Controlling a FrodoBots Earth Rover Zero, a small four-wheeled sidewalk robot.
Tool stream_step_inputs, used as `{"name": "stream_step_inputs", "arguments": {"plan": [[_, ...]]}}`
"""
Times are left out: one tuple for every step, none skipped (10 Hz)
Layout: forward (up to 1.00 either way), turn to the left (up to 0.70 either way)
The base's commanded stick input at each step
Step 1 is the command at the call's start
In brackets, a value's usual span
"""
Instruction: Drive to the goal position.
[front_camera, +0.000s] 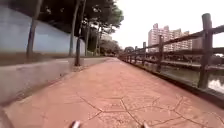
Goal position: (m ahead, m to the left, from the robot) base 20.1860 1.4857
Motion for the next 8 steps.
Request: {"name": "stream_step_inputs", "arguments": {"plan": [[1.00,0.00],[1.00,0.00],[1.00,0.00],[1.00,0.00],[1.00,0.00],[1.00,0.00],[1.00,0.00],[1.00,0.00]]}}
